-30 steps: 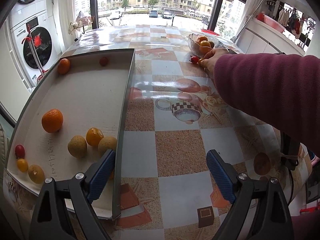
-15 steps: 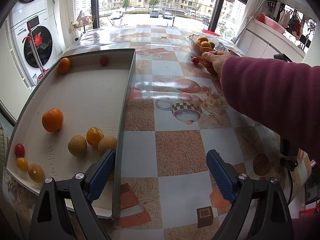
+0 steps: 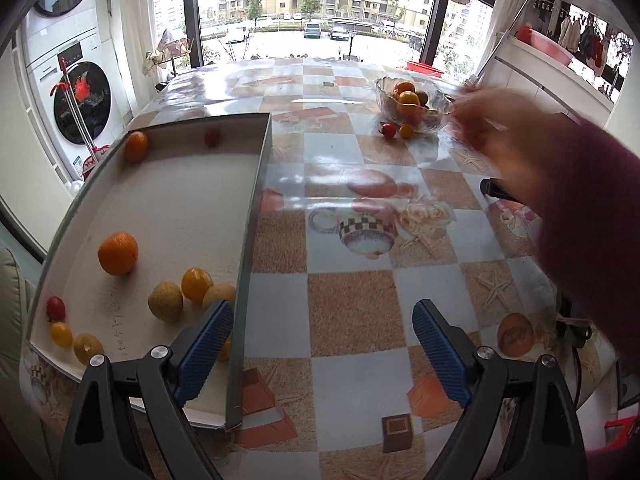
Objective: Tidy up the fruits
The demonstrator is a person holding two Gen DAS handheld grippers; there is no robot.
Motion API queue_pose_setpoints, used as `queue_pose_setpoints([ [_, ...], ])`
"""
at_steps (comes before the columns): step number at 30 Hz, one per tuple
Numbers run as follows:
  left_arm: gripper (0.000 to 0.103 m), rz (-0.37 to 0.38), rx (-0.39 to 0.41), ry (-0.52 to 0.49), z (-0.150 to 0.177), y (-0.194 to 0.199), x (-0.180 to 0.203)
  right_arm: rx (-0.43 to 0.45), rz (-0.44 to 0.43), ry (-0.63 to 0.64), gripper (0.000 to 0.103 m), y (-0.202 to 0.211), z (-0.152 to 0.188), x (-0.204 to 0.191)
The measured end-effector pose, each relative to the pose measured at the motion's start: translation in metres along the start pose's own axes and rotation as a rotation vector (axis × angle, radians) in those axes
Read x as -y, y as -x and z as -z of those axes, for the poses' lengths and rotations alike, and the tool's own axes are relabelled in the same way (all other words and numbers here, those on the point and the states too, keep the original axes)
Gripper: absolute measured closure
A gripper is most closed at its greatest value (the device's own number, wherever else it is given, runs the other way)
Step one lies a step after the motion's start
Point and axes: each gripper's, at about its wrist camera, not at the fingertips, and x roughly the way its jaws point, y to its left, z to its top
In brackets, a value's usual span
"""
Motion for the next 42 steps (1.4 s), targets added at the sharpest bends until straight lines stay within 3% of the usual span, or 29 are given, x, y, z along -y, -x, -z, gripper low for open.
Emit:
queue_pose_setpoints([
  [7, 0.011, -0.013, -0.076, -0.07, -0.021, -0.022, 0.034, 0.0, 0.0, 0.0, 0.0, 0.0, 0.0, 0.0],
  [11, 0.011, -0.007, -0.103, -0.054, -0.038, -0.049, 0.052, 0.0, 0.0, 0.0, 0.0, 0.001, 0.0, -0.001],
  [17, 0.011, -0.068, -0.132, -0.028, -0.045, -0.084, 0.063, -0.001, 0.0, -0.002, 0.0, 0.002, 0.0, 0.0],
  [18, 0.006, -0.067, -0.135, -0.024, -0.044, -0.088, 0.063, -0.004, 0.0, -0.002, 0.0, 0.002, 0.0, 0.0],
  [19, 0.001, -0.066, -0.124, -0.013, -0.044, -0.089, 0.062, -0.015, -0.003, 0.003, 0.0, 0.002, 0.0, 0.001],
  [23, 0.001, -0.061, -0.082, -0.014, -0.038, -0.089, 0.062, -0.113, -0.04, 0.047, 0.0, 0.011, 0.005, 0.004],
  [32, 0.001, -0.054, -0.052, -0.019, -0.032, -0.085, 0.059, -0.124, -0.054, 0.085, 0.0, 0.047, 0.059, 0.008],
  [42, 0.001, -0.049, -0.016, -0.021, -0.029, -0.084, 0.06, -0.111, -0.025, 0.04, 0.0, 0.052, 0.065, 0.007],
])
